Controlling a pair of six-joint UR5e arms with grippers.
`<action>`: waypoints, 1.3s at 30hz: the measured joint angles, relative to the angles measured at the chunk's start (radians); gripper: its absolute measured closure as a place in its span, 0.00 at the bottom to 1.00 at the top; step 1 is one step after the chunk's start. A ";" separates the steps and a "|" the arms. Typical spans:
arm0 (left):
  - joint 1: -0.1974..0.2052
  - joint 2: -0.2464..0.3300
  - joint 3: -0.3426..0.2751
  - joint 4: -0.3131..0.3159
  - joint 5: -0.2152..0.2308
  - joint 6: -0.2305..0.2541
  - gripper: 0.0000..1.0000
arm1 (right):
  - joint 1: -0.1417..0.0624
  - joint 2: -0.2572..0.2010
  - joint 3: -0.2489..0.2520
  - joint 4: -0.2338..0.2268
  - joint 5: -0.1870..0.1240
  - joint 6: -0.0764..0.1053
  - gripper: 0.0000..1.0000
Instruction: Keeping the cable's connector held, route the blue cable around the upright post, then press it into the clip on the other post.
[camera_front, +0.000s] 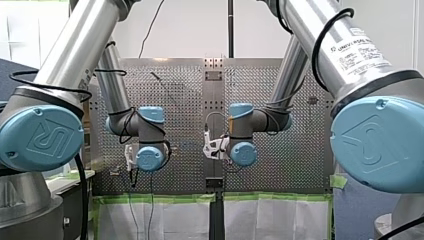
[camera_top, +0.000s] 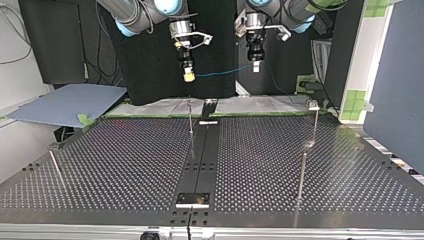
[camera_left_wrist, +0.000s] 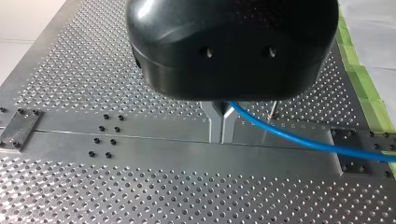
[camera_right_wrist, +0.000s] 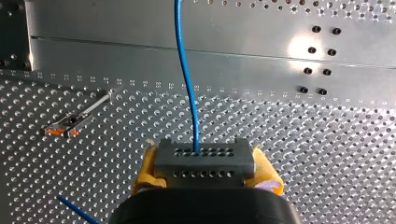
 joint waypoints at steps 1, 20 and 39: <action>0.000 0.000 0.000 0.000 0.000 0.000 1.00 | 0.000 0.000 0.000 0.000 0.000 0.000 1.00; 0.000 0.001 -0.002 0.000 0.000 0.000 1.00 | 0.012 0.103 -0.005 0.071 0.006 -0.008 1.00; 0.050 -0.017 -0.003 -0.053 0.009 0.075 1.00 | 0.012 0.129 -0.005 0.072 0.006 -0.008 1.00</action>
